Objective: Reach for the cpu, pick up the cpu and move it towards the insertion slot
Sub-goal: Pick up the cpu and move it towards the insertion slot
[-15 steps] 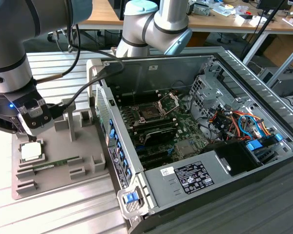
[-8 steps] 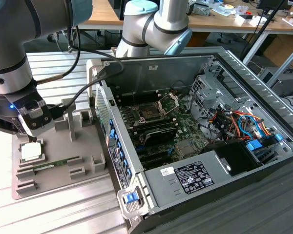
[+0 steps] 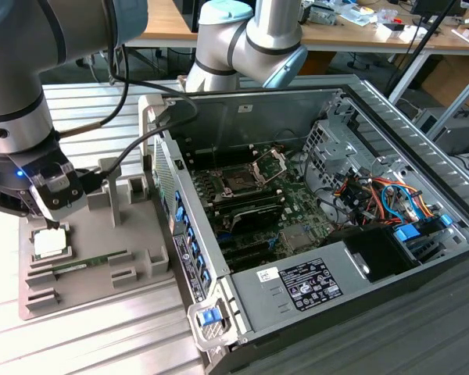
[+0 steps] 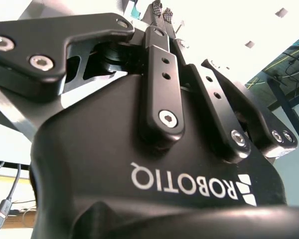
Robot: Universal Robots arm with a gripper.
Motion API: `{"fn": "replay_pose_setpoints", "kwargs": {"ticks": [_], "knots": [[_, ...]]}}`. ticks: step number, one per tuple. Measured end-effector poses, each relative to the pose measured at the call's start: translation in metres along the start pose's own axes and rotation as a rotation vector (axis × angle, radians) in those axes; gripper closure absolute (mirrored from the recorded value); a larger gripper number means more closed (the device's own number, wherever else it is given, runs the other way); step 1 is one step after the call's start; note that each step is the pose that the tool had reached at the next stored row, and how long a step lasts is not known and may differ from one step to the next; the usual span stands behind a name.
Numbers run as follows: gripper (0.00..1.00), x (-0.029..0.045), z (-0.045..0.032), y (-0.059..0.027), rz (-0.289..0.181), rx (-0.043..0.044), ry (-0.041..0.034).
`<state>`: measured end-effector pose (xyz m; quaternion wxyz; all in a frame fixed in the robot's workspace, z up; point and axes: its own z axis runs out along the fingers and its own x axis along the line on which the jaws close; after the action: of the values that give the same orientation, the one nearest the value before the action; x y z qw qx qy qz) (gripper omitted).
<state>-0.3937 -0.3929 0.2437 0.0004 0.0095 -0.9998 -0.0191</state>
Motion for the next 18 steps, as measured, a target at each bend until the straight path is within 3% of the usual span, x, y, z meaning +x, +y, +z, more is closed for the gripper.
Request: {"fn": "replay_pose_setpoints", "kwargs": {"ticks": [18], "knots": [[0.90, 0.0000, 0.0067, -0.0003, 0.000, 0.0000, 0.0000]]}}
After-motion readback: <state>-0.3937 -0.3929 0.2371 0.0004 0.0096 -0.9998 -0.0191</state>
